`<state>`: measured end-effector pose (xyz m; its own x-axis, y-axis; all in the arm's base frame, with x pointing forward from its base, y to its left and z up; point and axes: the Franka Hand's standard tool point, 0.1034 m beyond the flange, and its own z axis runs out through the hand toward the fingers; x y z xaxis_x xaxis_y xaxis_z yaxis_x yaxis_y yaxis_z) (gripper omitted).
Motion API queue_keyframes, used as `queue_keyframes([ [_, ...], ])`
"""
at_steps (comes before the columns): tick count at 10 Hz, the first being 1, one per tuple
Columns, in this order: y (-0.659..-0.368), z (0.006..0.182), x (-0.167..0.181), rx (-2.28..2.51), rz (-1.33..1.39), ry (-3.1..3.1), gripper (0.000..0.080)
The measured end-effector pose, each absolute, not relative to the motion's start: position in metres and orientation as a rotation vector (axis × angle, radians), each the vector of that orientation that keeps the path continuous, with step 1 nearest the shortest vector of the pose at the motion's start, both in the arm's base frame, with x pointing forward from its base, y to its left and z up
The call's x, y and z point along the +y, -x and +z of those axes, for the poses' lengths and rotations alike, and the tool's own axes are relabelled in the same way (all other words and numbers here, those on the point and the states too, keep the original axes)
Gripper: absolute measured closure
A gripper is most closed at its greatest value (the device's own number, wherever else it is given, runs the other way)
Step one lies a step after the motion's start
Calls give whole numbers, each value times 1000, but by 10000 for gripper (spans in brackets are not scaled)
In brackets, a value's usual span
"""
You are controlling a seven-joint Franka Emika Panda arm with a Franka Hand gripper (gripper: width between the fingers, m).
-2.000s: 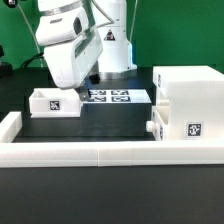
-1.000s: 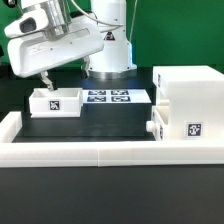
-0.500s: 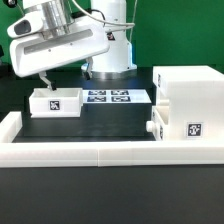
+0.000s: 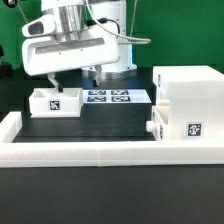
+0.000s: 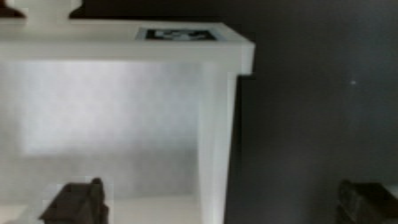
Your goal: Assemble drawer
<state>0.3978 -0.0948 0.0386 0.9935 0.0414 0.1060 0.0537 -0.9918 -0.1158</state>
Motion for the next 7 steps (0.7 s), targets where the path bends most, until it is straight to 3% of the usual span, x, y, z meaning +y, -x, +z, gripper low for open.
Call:
queue_keyframes([
  [2, -395, 27, -97, -68, -162, 3025, 150],
  [7, -395, 27, -97, -66, -161, 3024, 150],
])
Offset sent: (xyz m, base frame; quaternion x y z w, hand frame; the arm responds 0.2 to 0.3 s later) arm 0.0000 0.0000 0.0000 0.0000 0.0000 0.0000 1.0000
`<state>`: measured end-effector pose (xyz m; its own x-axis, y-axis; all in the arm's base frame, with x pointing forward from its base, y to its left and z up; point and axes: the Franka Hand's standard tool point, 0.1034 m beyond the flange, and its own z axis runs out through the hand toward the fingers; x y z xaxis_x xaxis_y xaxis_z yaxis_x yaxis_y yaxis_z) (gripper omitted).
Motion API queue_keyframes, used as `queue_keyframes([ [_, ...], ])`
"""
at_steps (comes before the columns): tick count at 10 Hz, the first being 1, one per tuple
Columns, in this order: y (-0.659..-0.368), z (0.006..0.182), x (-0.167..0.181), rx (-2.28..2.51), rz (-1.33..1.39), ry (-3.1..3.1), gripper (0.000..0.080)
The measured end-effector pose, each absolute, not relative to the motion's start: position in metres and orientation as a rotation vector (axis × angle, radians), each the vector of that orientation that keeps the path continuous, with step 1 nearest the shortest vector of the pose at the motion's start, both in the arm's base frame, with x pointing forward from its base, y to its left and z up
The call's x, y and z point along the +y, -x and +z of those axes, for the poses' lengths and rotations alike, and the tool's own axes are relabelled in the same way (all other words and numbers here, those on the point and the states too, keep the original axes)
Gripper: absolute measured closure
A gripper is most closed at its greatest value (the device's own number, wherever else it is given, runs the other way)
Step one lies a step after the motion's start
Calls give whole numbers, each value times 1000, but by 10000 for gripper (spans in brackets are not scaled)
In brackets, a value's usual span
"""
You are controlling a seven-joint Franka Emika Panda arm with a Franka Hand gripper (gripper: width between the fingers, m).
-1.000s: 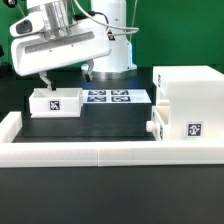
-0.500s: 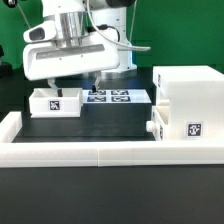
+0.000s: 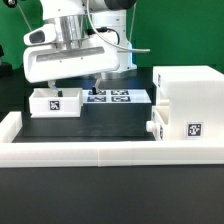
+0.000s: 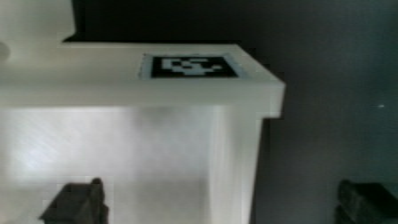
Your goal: Assemble drawer
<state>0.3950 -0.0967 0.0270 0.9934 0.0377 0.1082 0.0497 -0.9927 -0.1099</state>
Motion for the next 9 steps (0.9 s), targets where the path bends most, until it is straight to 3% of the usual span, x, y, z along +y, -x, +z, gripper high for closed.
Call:
queue_keyframes([
  [1, -399, 29, -90, 18, -167, 3028, 150],
  [4, -390, 14, -79, -21, -204, 3075, 150],
  [9, -380, 5, -95, -78, -193, 3088, 150],
])
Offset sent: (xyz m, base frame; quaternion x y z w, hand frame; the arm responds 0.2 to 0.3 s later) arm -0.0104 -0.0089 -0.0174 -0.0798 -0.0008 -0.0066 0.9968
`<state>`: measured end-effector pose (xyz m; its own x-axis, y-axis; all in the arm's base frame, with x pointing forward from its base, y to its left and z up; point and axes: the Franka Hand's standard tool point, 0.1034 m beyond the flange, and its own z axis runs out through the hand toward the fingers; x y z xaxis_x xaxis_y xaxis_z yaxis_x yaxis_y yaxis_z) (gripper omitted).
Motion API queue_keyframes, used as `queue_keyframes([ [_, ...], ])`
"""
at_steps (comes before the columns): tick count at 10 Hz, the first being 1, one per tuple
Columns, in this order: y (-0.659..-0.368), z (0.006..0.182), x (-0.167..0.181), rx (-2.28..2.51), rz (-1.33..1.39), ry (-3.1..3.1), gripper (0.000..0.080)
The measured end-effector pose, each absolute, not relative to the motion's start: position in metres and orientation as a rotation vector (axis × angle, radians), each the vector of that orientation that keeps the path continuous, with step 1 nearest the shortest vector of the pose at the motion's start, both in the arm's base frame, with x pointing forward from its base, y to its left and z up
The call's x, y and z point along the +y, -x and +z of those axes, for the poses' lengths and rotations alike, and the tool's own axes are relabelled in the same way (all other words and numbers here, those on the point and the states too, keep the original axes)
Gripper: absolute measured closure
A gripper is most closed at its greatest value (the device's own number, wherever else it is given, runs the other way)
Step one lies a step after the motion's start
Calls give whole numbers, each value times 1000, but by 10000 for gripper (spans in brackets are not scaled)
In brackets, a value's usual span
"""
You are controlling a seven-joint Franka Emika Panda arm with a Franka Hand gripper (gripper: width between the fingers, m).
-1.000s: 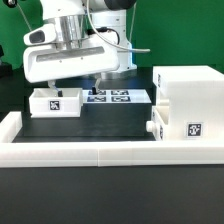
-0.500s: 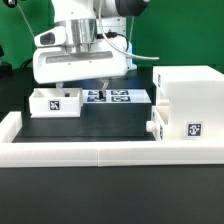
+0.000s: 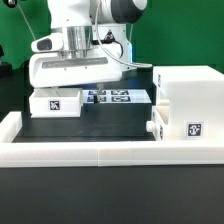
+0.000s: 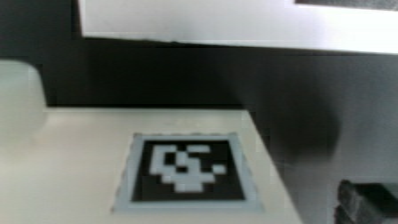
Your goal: Assemble drawer
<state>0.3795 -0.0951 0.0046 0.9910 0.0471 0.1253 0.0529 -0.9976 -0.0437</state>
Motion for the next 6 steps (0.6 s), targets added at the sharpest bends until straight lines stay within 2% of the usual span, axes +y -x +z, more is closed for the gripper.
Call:
queue_keyframes([
  [1, -379, 4, -95, -67, -194, 3089, 150],
  [3, -380, 4, -95, -49, -199, 3091, 421],
  [4, -380, 4, -95, -49, -199, 3091, 421],
  [5, -380, 4, -95, -49, -199, 3091, 597],
  [6, -380, 4, -95, -49, -199, 3091, 597],
])
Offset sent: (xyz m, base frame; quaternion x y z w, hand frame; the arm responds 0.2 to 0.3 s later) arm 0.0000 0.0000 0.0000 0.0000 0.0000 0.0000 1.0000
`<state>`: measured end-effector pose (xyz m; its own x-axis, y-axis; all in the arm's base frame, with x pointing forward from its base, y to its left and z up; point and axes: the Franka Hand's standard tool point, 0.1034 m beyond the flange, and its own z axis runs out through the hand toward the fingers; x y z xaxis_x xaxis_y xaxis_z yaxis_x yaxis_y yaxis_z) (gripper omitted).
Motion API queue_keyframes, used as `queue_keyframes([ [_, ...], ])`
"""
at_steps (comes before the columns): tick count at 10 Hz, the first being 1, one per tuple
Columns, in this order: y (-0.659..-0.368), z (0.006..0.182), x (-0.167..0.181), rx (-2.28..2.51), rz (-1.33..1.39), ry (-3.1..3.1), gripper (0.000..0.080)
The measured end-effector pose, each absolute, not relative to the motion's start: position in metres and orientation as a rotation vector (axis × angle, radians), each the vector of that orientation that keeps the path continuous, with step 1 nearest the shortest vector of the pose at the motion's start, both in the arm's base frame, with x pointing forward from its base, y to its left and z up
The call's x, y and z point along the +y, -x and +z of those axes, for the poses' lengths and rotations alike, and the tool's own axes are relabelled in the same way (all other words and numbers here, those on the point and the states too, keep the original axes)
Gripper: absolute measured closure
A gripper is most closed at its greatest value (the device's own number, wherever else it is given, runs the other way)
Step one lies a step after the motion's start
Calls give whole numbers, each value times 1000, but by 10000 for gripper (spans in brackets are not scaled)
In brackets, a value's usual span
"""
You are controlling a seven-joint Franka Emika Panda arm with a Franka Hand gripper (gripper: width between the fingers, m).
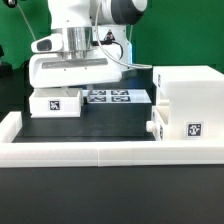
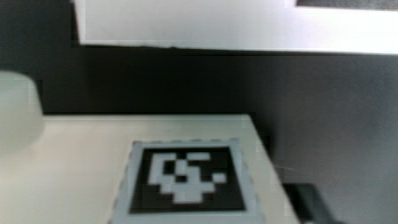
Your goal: Assemble drawer
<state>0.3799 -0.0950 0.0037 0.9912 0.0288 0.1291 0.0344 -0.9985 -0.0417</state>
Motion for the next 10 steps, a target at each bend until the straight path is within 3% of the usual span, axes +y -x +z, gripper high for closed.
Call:
queue_keyframes([
  [1, -381, 4, -95, -49, -204, 3093, 748],
  [7, -382, 5, -95, -69, -203, 3090, 757],
  [10, -398, 27, -77, -213, -160, 3042, 757],
])
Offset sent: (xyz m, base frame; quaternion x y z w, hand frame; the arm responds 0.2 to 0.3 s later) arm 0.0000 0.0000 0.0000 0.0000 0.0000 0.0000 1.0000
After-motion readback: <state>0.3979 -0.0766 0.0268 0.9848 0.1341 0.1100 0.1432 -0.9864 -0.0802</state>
